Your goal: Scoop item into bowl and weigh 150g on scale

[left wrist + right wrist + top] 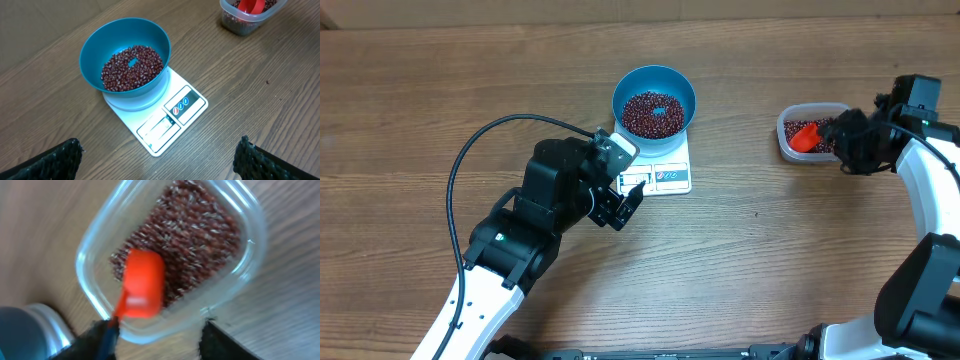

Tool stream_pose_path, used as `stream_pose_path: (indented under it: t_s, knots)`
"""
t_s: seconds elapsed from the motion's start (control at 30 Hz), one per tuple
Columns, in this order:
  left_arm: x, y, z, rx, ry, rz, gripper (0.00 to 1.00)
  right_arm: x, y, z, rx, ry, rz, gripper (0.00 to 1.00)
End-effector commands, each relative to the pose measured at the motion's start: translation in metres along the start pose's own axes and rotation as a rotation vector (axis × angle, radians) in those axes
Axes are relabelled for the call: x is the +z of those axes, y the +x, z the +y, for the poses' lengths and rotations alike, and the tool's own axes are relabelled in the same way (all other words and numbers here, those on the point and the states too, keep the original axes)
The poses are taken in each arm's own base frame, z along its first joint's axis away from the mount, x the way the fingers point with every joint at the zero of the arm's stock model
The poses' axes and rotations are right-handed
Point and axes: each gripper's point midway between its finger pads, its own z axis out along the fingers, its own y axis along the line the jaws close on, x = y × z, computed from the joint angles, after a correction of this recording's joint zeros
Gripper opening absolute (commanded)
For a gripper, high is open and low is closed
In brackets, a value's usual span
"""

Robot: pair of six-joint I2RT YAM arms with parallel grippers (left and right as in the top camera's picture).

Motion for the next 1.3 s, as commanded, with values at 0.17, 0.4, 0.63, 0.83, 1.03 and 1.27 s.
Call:
stream_pose_path:
  t_s: [0.17,0.4,0.63,0.83,1.03,1.27]
  knots:
    - [-0.001,0.0,0.003,-0.017,-0.012,-0.002,0.99,-0.008,0.003,-0.048,0.008,0.27,-0.021,0.72]
    - [-0.001,0.0,0.003,-0.017,-0.012,-0.002,1.0,-0.013,0.007,-0.032,-0.123,0.191,0.014,0.89]
    - [-0.001,0.0,0.003,-0.017,-0.012,-0.003,1.0,-0.048,0.01,0.006,-0.421,0.032,0.012,1.0]
    - [-0.001,0.0,0.003,-0.017,-0.012,-0.002,1.0,-0.099,0.013,0.021,-0.674,0.02,-0.035,1.0]
    - [-0.001,0.0,0.003,-0.017,-0.012,-0.002,1.0,-0.14,0.013,0.035,-0.719,0.002,-0.139,1.0]
    - [-0.001,0.0,0.003,-0.017,-0.012,-0.002,1.0,-0.142,0.013,0.035,-0.721,0.001,-0.145,1.0]
